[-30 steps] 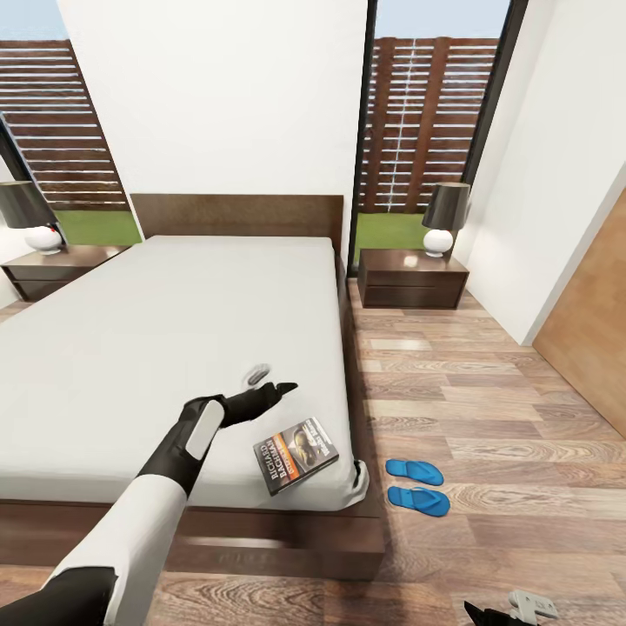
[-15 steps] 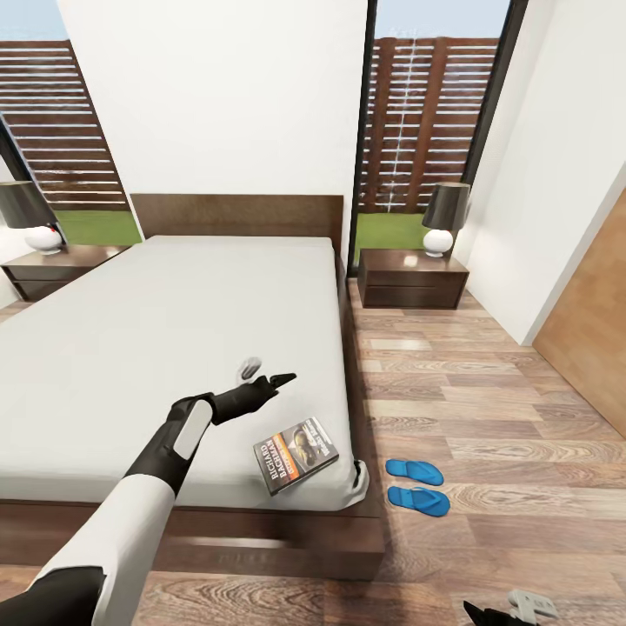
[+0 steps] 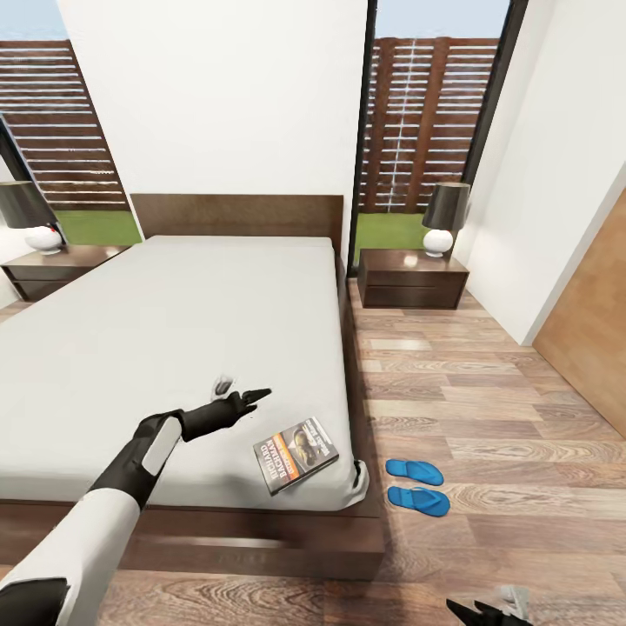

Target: In the bedroom, move the book from the bed onto either nightstand, and place the two sandals side by side next to the bed.

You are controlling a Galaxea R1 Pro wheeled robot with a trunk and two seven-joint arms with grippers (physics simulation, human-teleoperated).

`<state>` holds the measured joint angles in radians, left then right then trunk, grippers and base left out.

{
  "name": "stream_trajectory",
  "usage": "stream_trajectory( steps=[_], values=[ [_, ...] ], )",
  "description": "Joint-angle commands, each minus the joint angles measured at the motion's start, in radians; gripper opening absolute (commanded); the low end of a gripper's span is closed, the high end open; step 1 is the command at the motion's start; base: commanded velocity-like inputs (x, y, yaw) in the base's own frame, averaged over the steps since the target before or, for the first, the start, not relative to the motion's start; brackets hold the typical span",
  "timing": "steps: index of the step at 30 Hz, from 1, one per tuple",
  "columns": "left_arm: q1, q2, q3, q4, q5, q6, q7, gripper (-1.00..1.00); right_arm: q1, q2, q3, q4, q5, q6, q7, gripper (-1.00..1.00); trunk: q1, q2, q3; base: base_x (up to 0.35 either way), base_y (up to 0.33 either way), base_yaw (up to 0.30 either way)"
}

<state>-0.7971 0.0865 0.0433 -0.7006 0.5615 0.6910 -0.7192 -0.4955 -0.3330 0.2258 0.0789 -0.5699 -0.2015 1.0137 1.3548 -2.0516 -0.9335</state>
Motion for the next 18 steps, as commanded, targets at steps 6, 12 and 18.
stream_trajectory(
  steps=[6, 12, 18],
  values=[
    [0.001, 0.026, -0.241, 0.023, 0.002, 0.007, -0.101, 1.0, -0.002, -0.031, 0.01, 0.004, -0.007, -0.005, 0.037, 1.0, 0.0, 0.0, -0.001, 0.0, 0.0, 0.0],
    [0.001, 0.027, -0.294, 0.023, -0.005, 0.007, -0.142, 1.0, -0.002, -0.033, 0.01, 0.004, -0.007, 0.013, 0.141, 1.0, 0.0, 0.0, -0.001, 0.0, 0.0, 0.0],
    [0.001, 0.098, -0.377, 0.021, -0.015, 0.007, -0.273, 1.0, -0.002, -0.034, 0.009, 0.004, -0.007, 0.1, 0.374, 1.0, 0.0, 0.0, -0.001, 0.0, 0.0, 0.0]
  ],
)
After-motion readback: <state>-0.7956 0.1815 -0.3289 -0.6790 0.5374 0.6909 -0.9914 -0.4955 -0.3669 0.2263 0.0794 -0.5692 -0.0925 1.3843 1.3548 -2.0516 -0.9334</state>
